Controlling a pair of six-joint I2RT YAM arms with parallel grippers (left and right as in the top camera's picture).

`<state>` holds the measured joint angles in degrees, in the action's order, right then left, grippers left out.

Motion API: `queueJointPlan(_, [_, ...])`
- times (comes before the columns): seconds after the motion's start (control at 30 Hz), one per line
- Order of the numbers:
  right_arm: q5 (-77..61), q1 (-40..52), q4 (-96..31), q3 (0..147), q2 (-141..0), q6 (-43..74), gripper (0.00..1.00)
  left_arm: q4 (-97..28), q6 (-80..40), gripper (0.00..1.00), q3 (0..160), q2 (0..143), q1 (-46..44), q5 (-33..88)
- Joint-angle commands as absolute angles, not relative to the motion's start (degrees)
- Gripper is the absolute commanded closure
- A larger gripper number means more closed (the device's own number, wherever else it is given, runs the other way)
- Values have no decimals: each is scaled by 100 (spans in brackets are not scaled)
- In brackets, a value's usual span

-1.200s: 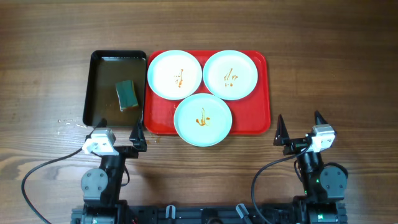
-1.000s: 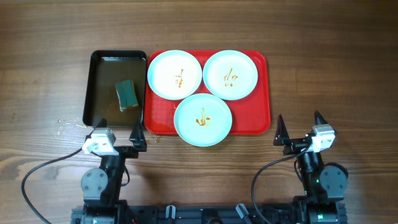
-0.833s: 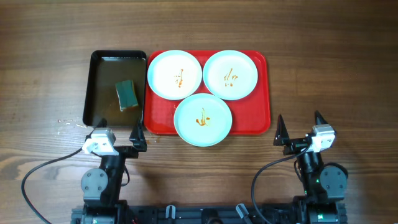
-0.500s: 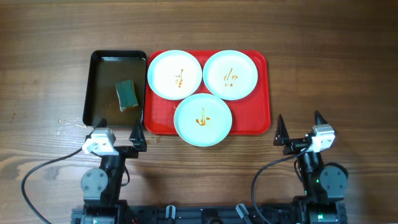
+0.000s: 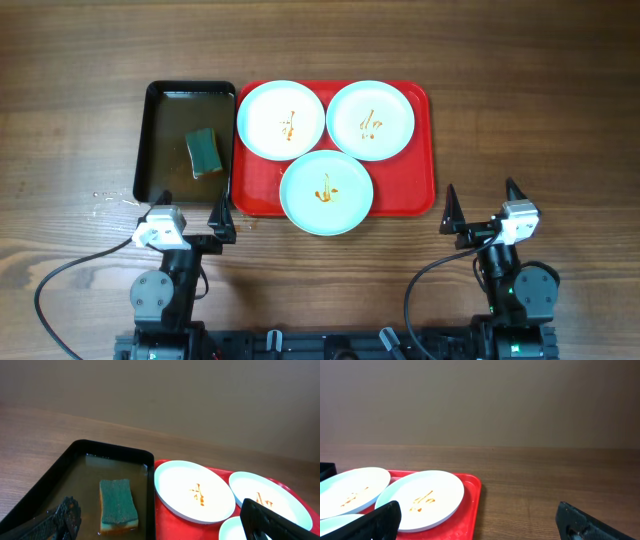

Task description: Clean dirty plates on tray and stack at the side

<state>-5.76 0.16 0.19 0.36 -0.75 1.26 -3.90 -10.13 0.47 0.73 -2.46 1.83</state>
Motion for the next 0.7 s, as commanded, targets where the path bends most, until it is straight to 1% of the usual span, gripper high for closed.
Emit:
queueJointPlan(0.0, [-626,-3,34,30,-80,187,0,-432,-943,0,32,38,-211,250])
queueJointPlan(0.2, [-652,-3,40,30,-80,180,0,-351,-945,0,32,38,-211,252])
queueJointPlan(0.33, [-696,-3,40,30,-82,1017,0,-421,-1063,0,34,38,-211,252])
queueJointPlan(0.43, [-864,-3,8,67,-167,1068,0,-464,-1122,0,71,45,-211,252])
queueJointPlan(0.57, [-932,-3,-513,545,-609,1050,0,-1105,-1140,0,578,191,-211,231])
queueJointPlan(0.67, [-1138,-3,-812,1041,-1160,1052,0,-1555,-1140,0,1068,534,-211,-14])
